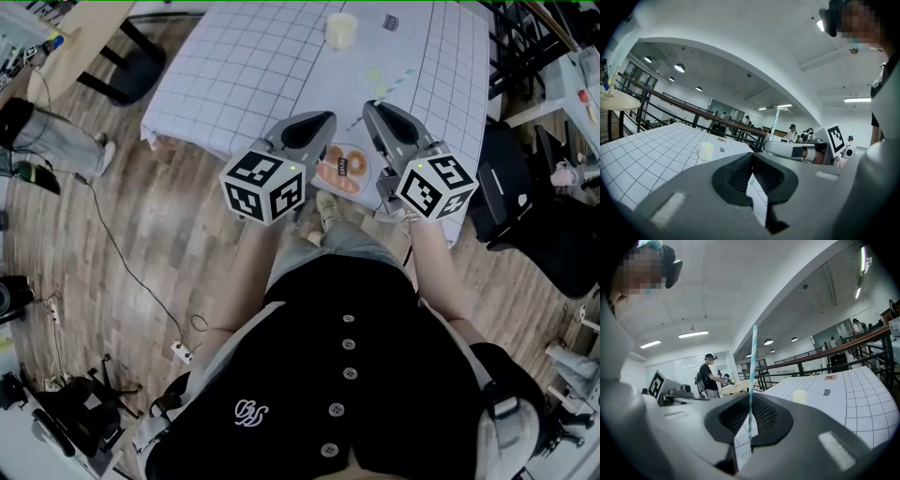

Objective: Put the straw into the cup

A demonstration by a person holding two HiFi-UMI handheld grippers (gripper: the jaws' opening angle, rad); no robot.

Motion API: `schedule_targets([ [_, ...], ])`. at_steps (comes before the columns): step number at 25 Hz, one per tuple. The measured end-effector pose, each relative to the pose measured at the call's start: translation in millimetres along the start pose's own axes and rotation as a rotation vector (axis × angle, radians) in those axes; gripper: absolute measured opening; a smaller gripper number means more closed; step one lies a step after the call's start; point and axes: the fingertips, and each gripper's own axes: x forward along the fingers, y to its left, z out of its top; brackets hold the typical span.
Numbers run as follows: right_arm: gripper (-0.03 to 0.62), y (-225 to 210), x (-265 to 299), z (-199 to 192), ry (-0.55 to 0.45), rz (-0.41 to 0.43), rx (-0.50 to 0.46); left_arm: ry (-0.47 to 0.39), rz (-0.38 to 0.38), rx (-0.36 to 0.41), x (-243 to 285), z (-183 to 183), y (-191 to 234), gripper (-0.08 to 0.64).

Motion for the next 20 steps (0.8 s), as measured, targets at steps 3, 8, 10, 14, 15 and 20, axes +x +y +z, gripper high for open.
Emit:
schedule_targets([
  [3,0.017,0,5,-4,0.001,0.001,-0.001,0.000,0.004,0.002,-1,-1,8,-0.002],
  [8,0.017,-36,33,1,0.006,-0.001,0.016,0.025,0.013,-0.010,35,2,37,-0.002],
  [10,0.017,-57,46,7,0.004,-0.002,0.024,0.037,0.020,-0.009,54,5,50,-0.002],
  [14,0.017,-103,75,26,0.009,0.000,0.031,0.049,0.041,-0.013,97,21,80,-0.002],
  [15,0.017,-107,79,27,0.008,-0.001,0.031,0.053,0.045,-0.014,100,22,84,-0.002],
  [20,0.017,-108,88,25,0.004,0.004,0.022,0.070,0.052,-0.021,97,14,94,-0.002],
])
